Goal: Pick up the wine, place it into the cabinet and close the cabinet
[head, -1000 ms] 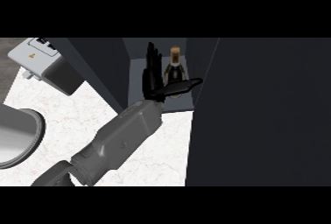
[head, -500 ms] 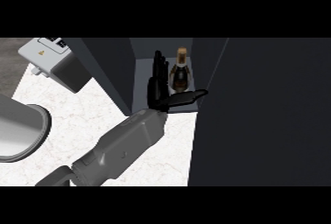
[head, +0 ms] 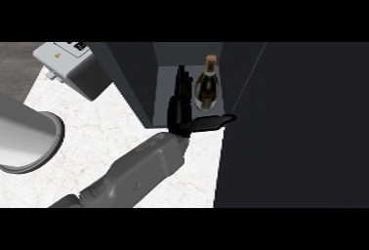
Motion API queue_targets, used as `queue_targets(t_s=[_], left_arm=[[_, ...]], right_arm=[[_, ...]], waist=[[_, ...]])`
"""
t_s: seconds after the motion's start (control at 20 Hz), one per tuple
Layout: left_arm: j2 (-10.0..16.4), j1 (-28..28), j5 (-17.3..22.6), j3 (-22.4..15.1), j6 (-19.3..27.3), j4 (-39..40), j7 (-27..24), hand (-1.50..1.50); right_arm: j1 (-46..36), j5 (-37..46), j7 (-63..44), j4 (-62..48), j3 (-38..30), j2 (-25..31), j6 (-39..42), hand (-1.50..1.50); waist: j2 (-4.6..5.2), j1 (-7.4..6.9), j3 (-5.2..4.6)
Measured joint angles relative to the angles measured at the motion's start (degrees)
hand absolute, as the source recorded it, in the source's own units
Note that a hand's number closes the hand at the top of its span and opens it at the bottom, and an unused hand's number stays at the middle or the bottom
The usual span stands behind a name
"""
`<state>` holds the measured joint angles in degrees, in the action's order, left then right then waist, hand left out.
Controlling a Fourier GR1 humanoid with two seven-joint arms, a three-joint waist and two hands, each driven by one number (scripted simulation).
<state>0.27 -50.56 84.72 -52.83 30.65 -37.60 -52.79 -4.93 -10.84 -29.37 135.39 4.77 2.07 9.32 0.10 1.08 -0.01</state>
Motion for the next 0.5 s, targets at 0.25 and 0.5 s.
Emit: queue_targets(t_s=[0.25, 0.5], left_arm=[[-0.06, 4.02, -4.59, 1.12, 0.88, -3.61, -0.78, -1.50], [2.80, 9.26, -10.03, 1.26, 1.17, -11.39, 0.10, -1.50]], right_arm=[[1.11, 0.71, 0.73, 0.47, 0.23, -0.11, 0.02, -1.50], [0.62, 1.84, 0.76, -0.11, 0.75, -0.47, -0.60, -1.50]], waist=[[-0.11, -0.55, 0.02], [-0.20, -1.09, 0.01]])
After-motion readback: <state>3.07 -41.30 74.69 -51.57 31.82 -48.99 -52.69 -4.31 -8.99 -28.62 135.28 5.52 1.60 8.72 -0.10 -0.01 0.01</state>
